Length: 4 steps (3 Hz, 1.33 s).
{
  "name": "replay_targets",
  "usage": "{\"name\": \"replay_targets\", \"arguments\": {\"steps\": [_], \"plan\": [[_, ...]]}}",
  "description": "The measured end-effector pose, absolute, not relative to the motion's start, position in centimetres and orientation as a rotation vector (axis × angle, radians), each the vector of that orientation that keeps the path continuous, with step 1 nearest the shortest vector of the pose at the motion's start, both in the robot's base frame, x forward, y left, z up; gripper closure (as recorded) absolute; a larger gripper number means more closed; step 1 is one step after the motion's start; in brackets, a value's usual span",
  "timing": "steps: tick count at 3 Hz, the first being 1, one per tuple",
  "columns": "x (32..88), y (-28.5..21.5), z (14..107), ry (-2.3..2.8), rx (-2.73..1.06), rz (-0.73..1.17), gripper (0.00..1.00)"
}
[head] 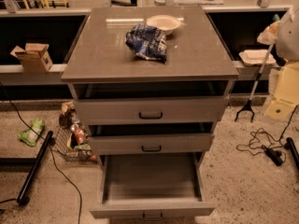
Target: Place blue chip bag into bottom drawer
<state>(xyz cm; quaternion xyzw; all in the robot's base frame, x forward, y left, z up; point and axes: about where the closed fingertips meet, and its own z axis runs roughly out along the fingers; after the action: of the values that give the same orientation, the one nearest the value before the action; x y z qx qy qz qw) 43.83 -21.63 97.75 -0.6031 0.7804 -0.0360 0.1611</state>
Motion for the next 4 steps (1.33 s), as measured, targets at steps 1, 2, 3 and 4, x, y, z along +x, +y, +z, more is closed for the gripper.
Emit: {"name": "replay_targets", "arguments": {"steps": [1,2,3,4], "plan": [[43.8,-21.6,97.7,2.228,-1.722,-0.103,0.00],[45.7,-21.8,97.6,2.214,-1.677,-0.087,0.00],[48.9,-21.9,97.3,2.206,-1.570,-0.034,0.00],[52.3,-21.6,96.3,2.191,-1.429,0.045,0.00]]}}
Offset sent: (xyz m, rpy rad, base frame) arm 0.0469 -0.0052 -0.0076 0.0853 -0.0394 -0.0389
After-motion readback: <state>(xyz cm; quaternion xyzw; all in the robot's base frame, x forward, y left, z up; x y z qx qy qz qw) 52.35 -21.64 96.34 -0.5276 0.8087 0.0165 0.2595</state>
